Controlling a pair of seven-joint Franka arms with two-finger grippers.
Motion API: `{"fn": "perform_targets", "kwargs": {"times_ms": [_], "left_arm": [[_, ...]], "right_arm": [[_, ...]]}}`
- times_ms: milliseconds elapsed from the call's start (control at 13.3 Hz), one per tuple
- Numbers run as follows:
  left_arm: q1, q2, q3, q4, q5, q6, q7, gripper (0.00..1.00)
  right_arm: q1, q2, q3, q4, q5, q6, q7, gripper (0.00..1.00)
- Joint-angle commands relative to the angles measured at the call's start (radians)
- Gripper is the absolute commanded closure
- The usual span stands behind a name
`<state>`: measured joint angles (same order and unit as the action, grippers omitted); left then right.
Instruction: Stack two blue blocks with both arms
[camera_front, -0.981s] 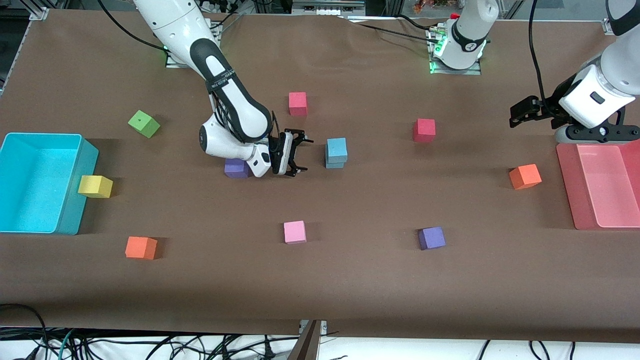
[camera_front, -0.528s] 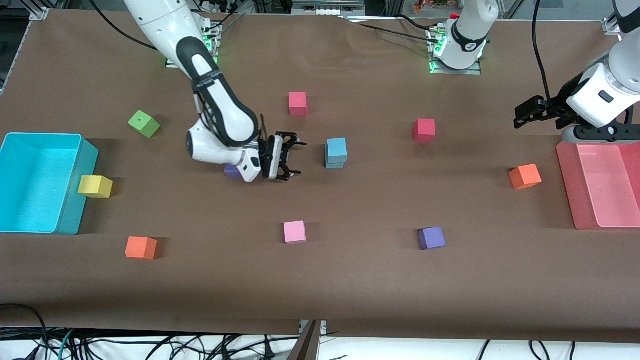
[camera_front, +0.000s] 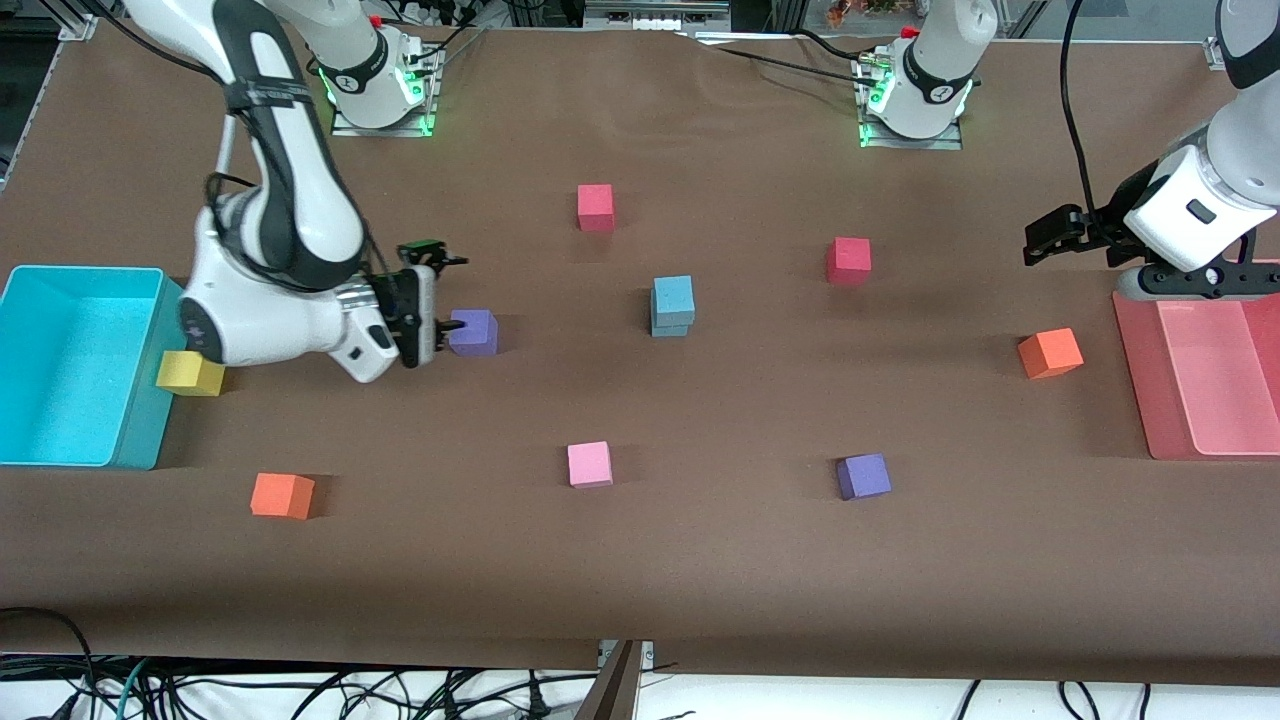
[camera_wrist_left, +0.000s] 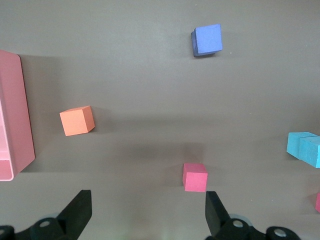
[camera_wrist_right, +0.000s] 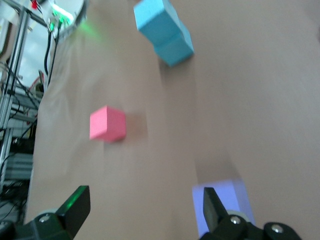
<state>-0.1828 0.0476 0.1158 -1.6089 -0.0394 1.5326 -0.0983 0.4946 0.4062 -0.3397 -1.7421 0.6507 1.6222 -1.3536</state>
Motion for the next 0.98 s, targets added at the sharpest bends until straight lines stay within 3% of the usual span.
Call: {"fn": "perform_targets", "kwargs": {"times_ms": [0,302,528,603,754,905], "left_arm": [[0.003,0.015,-0.001,0.052,0.026,-0.009,0.002,0.00],[0.003,0.034,-0.001,0.080,0.024,-0.008,0.002,0.00],[0.002,0.034,-0.002,0.083,0.024,-0.008,0.002,0.00],[0.002,0.034,-0.002,0.086,0.024,-0.008,0.002,0.00],[-0.003,0.035,-0.007,0.086,0.026,-0.009,-0.003,0.00],[-0.001,0.035,-0.008,0.086,0.026,-0.009,-0.003,0.00]], "right_arm": [[-0.002,-0.010,-0.042,0.078,-0.129,-0.093,0.117,0.00],[-0.115,-0.190,-0.019,0.067,-0.366,-0.097,0.339,0.00],[-0.208,-0.257,0.060,0.067,-0.553,-0.111,0.478,0.00],[-0.229,-0.285,0.103,0.065,-0.630,-0.113,0.581,0.00],[-0.322,-0.308,0.255,0.065,-0.687,-0.128,0.761,0.00],[-0.370,-0.313,0.324,0.067,-0.732,-0.131,0.812,0.00]]}}
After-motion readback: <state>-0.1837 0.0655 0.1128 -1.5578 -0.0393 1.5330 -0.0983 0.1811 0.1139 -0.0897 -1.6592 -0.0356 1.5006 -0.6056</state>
